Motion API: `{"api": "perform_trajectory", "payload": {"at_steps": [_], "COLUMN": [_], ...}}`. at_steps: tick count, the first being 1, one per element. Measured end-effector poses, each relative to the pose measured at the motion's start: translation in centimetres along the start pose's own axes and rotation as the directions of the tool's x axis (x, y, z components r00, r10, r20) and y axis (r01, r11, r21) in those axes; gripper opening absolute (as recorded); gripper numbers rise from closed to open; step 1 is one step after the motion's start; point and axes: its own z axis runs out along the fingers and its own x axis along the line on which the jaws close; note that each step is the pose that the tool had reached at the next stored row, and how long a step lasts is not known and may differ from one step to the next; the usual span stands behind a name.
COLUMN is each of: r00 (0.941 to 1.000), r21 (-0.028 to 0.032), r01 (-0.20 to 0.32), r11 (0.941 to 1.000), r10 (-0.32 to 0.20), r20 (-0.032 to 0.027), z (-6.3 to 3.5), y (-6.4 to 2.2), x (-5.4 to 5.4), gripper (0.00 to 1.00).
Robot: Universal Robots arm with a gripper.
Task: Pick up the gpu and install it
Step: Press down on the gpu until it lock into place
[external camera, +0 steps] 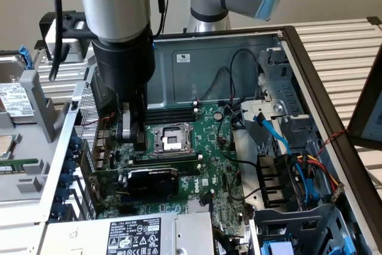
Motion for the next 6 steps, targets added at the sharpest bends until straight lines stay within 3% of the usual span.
{"api": "perform_trajectory", "payload": {"at_steps": [6], "r00": [1.0000], "r21": [-0.0002], "r01": [0.000], "r11": [1.0000], "r10": [0.000], "r20": [-0.0001], "z": [-0.06], "y": [0.01], "x": [0.00], "gripper": [0.11]}}
